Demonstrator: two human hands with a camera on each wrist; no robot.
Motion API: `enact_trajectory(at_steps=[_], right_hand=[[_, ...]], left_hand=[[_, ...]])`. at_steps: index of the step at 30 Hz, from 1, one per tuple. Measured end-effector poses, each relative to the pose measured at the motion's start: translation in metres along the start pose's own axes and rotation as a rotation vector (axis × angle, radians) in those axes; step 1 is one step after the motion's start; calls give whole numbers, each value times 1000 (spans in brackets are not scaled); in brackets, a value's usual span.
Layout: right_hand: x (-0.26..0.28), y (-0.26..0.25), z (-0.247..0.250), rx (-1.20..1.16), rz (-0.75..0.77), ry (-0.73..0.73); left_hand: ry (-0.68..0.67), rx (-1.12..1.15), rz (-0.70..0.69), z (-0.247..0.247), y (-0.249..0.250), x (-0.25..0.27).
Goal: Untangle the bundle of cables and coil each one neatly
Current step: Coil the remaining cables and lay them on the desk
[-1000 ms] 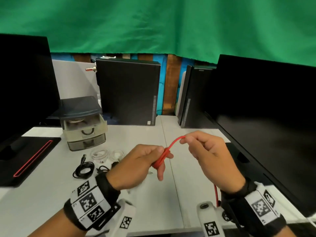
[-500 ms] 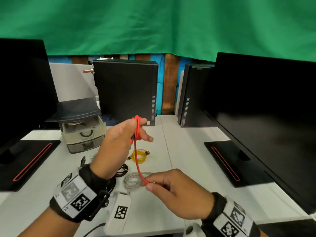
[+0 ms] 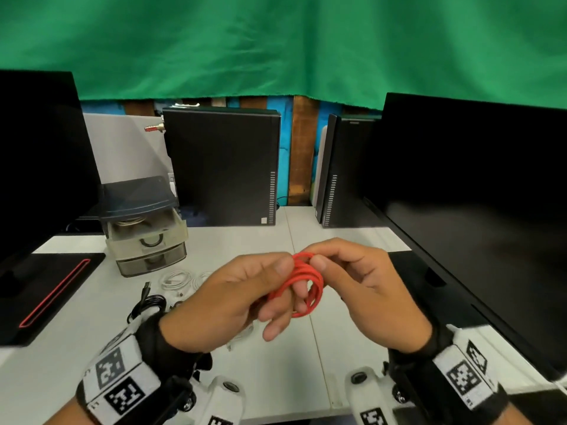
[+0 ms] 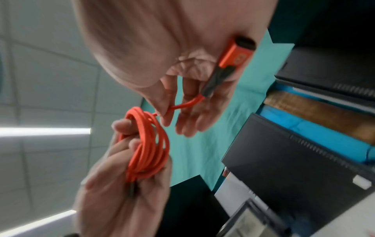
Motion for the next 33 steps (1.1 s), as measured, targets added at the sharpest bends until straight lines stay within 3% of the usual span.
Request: enact_trajectory(at_steps=[4, 8, 11, 14, 17, 19, 22, 26, 30, 33], right_hand=[[4, 1, -13, -242, -201, 68], [4, 7, -13, -136, -226, 119], [3, 5, -8, -44, -232, 5], [2, 4, -1, 212, -196, -83], [1, 11, 5, 670, -44, -85], [0, 14, 5, 783, -16, -50], [-2, 18, 8, 648, -40, 91], [-3, 9, 2, 163, -149, 302], [1, -1, -13, -179, -295, 319], [3, 7, -21, -516, -577, 286]], left_hand=[[128, 133, -28, 5, -5, -5], [216, -47, -15, 9, -15, -9], [324, -21, -5, 16, -16, -13], [384, 96, 28, 23, -10, -15], [406, 154, 67, 24, -8, -14], [422, 145, 111, 19, -11, -13], [457, 144, 148, 18, -14, -13], [492, 82, 105, 18, -15, -13], [527, 36, 104, 17, -25, -12], [498, 62, 105, 14, -27, -12]])
Point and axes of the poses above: each hand's wrist, its own x-axis away from the middle knuckle, its own z-axis out of the back of the hand, y = z × x, the point moved 2 cm from there along -x, towards the middle knuckle, and after that the axes turned 11 degrees about y, right-handed, at the moved point
